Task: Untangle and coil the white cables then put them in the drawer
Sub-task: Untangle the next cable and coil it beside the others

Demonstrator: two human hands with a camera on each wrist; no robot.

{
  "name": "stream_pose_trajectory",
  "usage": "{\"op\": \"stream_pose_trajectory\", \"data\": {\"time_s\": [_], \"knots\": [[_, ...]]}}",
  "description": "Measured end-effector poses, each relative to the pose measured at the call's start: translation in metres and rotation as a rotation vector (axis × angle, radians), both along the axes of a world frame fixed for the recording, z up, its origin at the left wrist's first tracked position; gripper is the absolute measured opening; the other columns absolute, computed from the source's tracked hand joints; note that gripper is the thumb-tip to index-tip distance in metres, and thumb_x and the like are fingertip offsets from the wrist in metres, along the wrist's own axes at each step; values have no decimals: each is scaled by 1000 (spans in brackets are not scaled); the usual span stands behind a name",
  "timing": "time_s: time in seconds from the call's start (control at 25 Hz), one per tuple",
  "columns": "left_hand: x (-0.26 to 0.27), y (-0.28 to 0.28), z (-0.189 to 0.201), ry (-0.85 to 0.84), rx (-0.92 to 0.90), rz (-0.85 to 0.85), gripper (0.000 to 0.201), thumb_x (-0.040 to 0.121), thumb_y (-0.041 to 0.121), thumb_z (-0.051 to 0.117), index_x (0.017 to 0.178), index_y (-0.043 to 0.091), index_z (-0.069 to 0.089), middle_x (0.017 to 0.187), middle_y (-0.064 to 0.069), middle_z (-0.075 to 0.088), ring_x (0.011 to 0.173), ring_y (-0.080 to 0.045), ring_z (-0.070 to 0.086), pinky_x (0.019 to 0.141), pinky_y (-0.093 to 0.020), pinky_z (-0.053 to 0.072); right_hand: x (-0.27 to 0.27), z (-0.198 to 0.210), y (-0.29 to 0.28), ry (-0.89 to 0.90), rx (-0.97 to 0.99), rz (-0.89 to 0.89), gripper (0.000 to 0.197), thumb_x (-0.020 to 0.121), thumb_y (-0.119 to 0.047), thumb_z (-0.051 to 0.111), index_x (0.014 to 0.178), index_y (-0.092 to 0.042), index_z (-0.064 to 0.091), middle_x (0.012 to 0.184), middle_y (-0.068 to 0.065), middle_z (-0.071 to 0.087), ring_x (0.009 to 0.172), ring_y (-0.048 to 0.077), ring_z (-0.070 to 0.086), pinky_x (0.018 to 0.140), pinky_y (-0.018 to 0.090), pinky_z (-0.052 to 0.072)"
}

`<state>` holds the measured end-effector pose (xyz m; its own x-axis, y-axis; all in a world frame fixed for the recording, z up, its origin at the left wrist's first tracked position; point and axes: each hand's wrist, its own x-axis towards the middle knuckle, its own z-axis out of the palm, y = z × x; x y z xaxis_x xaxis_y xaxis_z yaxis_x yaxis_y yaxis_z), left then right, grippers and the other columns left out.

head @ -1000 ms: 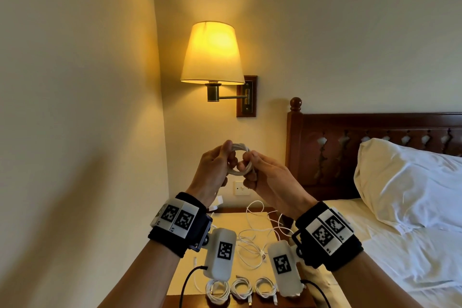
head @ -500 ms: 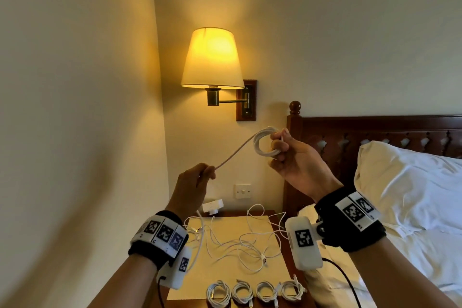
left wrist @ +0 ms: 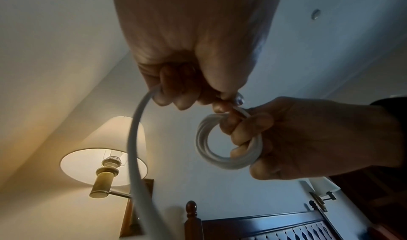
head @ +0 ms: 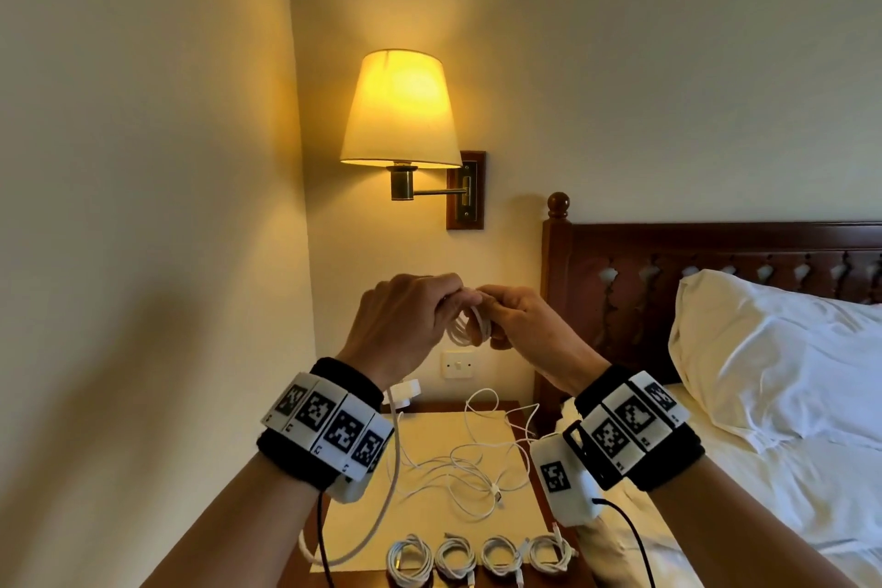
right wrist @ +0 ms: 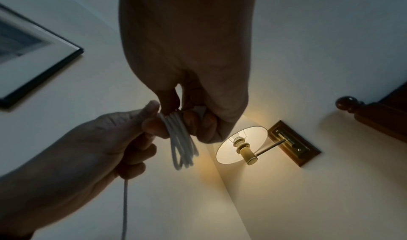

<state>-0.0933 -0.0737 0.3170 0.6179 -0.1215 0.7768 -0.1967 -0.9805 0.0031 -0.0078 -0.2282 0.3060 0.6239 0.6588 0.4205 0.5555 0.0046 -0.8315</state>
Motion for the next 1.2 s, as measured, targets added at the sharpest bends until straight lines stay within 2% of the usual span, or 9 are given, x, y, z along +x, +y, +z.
{"op": "stream_pose_trajectory", "data": {"time_s": [0.16, 0.32, 0.4, 0.64, 0.72, 0.84, 1.0, 1.12, 1.2], "knots": [[2, 8, 2, -1, -112, 48, 39, 88, 59, 45, 79, 22, 51, 61, 11, 53, 56, -9, 46, 53, -22, 29, -4, 0, -3, 271, 44, 196, 37, 103, -34, 36, 94, -8, 61, 61, -3, 51, 57, 10, 40, 58, 23, 32], [7, 12, -4, 2, -166, -29, 44, 88, 63, 39, 74, 21, 48, 55, 10, 45, 53, -11, 44, 53, -27, 35, -9, 0, -5, 513, 151, 348, 29, 92, -39, 44, 86, -13, 56, 59, -5, 40, 58, 11, 32, 61, 27, 27], [9, 18, -9, -7, -193, -31, 46, 90, 61, 32, 79, 21, 53, 56, 10, 46, 54, -12, 46, 53, -29, 36, -6, -2, -6, 625, 244, 401, 30, 94, -38, 43, 82, -14, 58, 60, -5, 38, 59, 12, 31, 62, 27, 26], [14, 55, -44, 64, -291, 45, 29, 101, 39, 33, 78, 29, 47, 61, 9, 49, 52, -10, 47, 53, -31, 39, 4, 7, -17, 779, 546, 398, 34, 97, -36, 42, 78, -17, 62, 59, -7, 41, 58, 10, 34, 61, 26, 29], [7, 58, -58, 219, -264, 122, 28, 103, 32, 32, 79, 30, 48, 65, 9, 52, 54, -10, 50, 56, -29, 39, 8, 15, -22, 719, 611, 275, 34, 98, -35, 42, 78, -17, 62, 58, -6, 45, 58, 10, 36, 61, 26, 31], [-2, 31, -60, 380, 94, 112, 35, 102, 42, 29, 80, 26, 51, 73, 7, 60, 65, -14, 59, 61, -28, 42, 13, 16, -16, 404, 408, 38, 32, 101, -34, 41, 86, -15, 62, 66, -3, 60, 59, 8, 46, 63, 24, 38], [-7, 2, -23, 124, 92, -176, 33, 100, 44, 39, 79, 25, 56, 57, 10, 55, 49, -9, 52, 51, -24, 42, 3, 15, -3, -97, 79, -80, 34, 103, -28, 41, 93, -8, 67, 75, -1, 70, 62, -3, 58, 61, 11, 42], [-5, 3, -5, -50, 80, -125, 35, 97, 49, 36, 84, 27, 60, 54, 15, 46, 45, -6, 44, 47, -23, 39, 0, 17, -7, -204, 24, -30, 36, 103, -22, 41, 94, 2, 66, 65, -8, 61, 55, -4, 53, 56, 9, 39], [0, 3, -3, -90, 70, -81, 37, 98, 49, 36, 86, 24, 60, 58, 14, 51, 49, -7, 46, 49, -23, 37, 0, 16, -7, -202, -19, 9, 33, 103, -25, 41, 98, -6, 67, 68, -6, 60, 56, -1, 50, 56, 13, 39]]}}
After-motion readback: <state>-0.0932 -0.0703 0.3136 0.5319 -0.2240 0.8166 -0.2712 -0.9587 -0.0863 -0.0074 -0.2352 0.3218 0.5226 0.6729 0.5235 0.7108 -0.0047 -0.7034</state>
